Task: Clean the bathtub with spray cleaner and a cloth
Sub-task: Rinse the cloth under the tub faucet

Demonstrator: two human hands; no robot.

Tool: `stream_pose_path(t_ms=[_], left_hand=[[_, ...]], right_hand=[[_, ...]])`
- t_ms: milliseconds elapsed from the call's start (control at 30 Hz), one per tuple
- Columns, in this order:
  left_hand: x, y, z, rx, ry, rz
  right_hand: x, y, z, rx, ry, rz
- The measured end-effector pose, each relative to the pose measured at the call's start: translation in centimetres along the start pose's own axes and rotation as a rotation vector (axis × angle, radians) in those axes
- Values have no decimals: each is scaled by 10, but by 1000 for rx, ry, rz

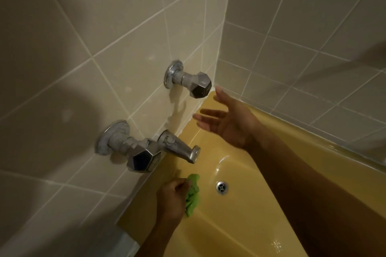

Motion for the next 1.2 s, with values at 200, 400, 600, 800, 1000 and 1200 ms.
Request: stream_pose_path(t_ms=[200,400,600,800,1000,1200], left_hand=[[14,-11,-22,72,4,40],[19,-13,-32,84,-15,43],[21,-12,-27,57,-3,50],[23,-18,-21,34,-24,47],[29,-21,-16,58,-30,41],[35,-27,-11,54,-40,15]], right_hand=[[29,-27,48,-201,-8,-74],[33,-27,44,-604,-98,-342],[33,-18,32,-1339,-131,-828],[32,-8,21,-1369,-161,-994],[31,-7,27,-622,-46,-408],[36,-20,37,-387,1,-281]])
Point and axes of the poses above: each hand's wrist, its own x-axis towards the middle knuckle, its own z-axis out of the palm, y = z × x, the point moved 2 cm from there along x, towards the middle knuckle, and after that the axes turned 13 degrees about -z, right-handed, at the moved point
